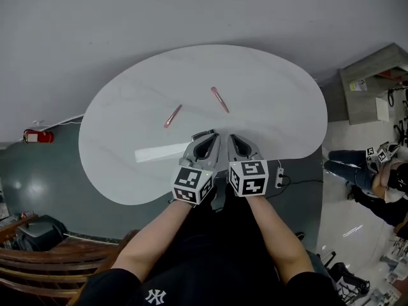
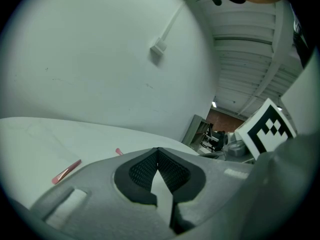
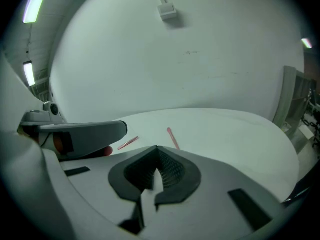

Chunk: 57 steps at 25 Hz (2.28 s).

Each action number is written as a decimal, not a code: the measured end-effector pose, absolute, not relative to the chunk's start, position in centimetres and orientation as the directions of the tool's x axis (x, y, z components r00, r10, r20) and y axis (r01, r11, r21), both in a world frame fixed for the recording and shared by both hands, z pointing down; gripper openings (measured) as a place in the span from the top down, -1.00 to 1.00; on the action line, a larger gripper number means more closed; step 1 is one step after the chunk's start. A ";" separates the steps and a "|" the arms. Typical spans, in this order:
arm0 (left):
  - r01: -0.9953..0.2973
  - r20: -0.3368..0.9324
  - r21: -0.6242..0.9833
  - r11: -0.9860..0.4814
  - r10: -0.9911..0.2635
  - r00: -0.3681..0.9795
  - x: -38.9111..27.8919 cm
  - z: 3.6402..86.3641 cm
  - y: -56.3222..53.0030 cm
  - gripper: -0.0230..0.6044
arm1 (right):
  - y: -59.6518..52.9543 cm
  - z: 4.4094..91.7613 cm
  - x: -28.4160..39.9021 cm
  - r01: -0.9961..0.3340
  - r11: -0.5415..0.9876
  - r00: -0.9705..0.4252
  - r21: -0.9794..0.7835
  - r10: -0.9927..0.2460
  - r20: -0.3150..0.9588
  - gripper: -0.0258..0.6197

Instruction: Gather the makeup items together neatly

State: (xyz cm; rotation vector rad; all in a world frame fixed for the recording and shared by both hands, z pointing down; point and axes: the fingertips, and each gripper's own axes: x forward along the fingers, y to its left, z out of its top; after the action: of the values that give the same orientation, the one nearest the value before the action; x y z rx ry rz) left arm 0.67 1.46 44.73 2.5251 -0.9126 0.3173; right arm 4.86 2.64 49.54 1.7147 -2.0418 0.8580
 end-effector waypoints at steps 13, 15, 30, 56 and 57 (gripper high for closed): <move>-0.711 0.397 0.318 -0.627 -0.593 0.701 4.6 46.2 -0.9 0.90 | -0.5 50.1 8.9 -0.963 0.158 -0.261 -0.218 -0.755 0.602 0.86; -0.735 0.413 0.315 -0.600 -0.611 0.676 4.8 47.0 -1.6 0.90 | -1.3 51.3 9.3 -0.958 0.184 -0.283 -0.221 -0.730 0.622 0.86; -0.835 0.501 0.309 -0.455 -0.669 0.549 2.6 51.6 -5.5 0.90 | -6.6 59.8 8.1 -0.926 0.321 -0.352 -0.200 -0.537 0.767 0.70; -0.827 0.498 0.335 -0.452 -0.660 0.563 1.0 52.2 -5.0 0.90 | -5.0 60.3 7.7 -0.943 0.243 -0.324 -0.227 -0.519 0.791 0.80; -0.824 0.496 0.336 -0.456 -0.658 0.567 0.9 52.1 -4.7 0.90 | -4.5 60.1 7.5 -0.943 0.230 -0.327 -0.240 -0.520 0.789 0.80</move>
State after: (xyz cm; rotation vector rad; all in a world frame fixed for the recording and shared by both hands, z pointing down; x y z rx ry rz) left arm 0.92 -4.67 52.12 2.2549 -1.1835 0.4005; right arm 7.52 -4.46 60.07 1.3399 -1.9434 0.9725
